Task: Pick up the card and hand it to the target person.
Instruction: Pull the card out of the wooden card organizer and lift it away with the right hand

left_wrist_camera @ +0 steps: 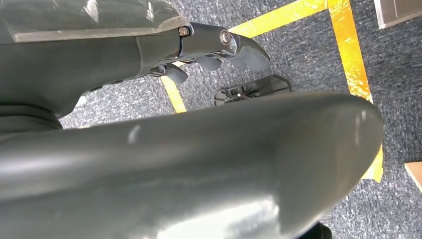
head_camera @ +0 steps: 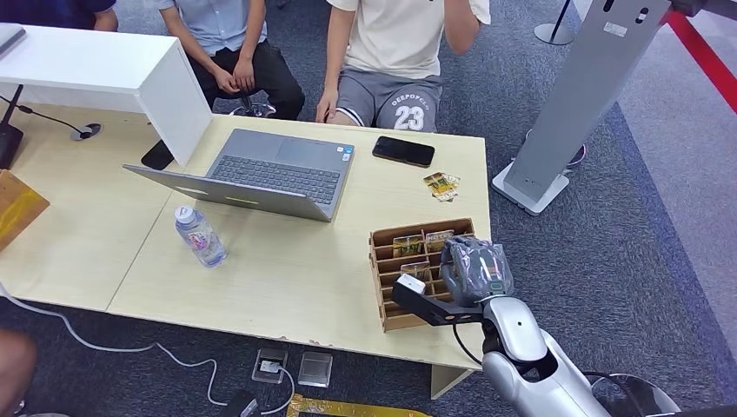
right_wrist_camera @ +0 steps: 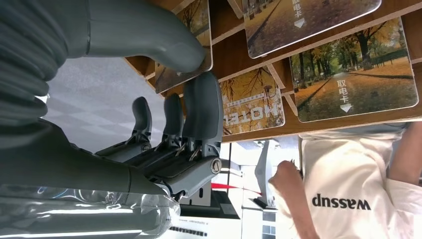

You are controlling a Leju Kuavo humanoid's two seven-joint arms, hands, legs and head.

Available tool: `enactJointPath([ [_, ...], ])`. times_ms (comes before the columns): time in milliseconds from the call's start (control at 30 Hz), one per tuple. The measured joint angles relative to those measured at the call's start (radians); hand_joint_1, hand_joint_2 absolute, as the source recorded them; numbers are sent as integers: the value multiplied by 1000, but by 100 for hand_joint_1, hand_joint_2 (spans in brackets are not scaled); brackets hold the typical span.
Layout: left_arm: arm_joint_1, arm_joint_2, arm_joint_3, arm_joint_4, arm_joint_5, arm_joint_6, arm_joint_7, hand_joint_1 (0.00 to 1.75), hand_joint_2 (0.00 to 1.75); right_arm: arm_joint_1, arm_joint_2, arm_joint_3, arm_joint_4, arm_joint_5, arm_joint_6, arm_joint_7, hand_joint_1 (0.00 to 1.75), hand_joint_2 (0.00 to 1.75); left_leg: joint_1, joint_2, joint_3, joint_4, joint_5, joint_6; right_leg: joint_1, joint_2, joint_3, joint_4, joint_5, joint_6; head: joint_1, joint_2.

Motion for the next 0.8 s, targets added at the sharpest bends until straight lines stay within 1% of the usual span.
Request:
enactJointPath([
  [67, 0, 0, 0, 0, 0, 0, 0, 0, 0, 0, 0, 0, 3, -4, 0, -1, 100, 175, 0, 0, 0, 0, 0, 0, 0, 0, 0, 0, 0, 0, 0, 0],
  [167, 0, 0, 0, 0, 1, 0, -1, 0, 0, -1, 0, 0, 10, -11, -1, -5, 86, 175, 0, 0, 0, 0, 0, 0, 0, 0, 0, 0, 0, 0, 0, 0],
  [200, 0, 0, 0, 0, 1, 0, -2, 0, 0, -1, 0, 0, 12, -12, -2, -7, 82, 175, 0, 0, 0, 0, 0, 0, 0, 0, 0, 0, 0, 0, 0, 0],
  [233, 0, 0, 0, 0, 2, 0, -3, 0, 0, -1, 0, 0, 14, -13, -2, -8, 83, 175, 0, 0, 0, 0, 0, 0, 0, 0, 0, 0, 0, 0, 0, 0],
  [367, 0, 0, 0, 0, 2, 0, -4, 0, 0, -1, 0, 0, 15, -13, -3, -10, 96, 175, 0, 0, 0, 0, 0, 0, 0, 0, 0, 0, 0, 0, 0, 0],
  [500, 0, 0, 0, 0, 6, 0, -4, 0, 0, -2, 1, 0, 20, -14, -5, -11, 131, 175, 0, 0, 0, 0, 0, 0, 0, 0, 0, 0, 0, 0, 0, 0],
  [533, 0, 0, 0, 0, 7, 0, -4, 0, 0, -2, 1, 0, 22, -14, -6, -12, 131, 175, 0, 0, 0, 0, 0, 0, 0, 0, 0, 0, 0, 0, 0, 0],
  [600, 0, 0, 0, 0, 8, 0, -5, 0, 0, -2, 3, 0, 24, -15, -9, -13, 121, 175, 0, 0, 0, 0, 0, 0, 0, 0, 0, 0, 0, 0, 0, 0],
  [733, 0, 0, 0, 0, 9, 0, -6, 0, 0, -5, 5, 0, 29, -15, -12, -15, 120, 175, 0, 0, 0, 0, 0, 0, 0, 0, 0, 0, 0, 0, 0, 0],
  [800, 0, 0, 0, 0, 9, 0, -6, 0, 0, -5, 6, 0, 30, -15, -14, -17, 117, 175, 0, 0, 0, 0, 0, 0, 0, 0, 0, 0, 0, 0, 0, 0],
])
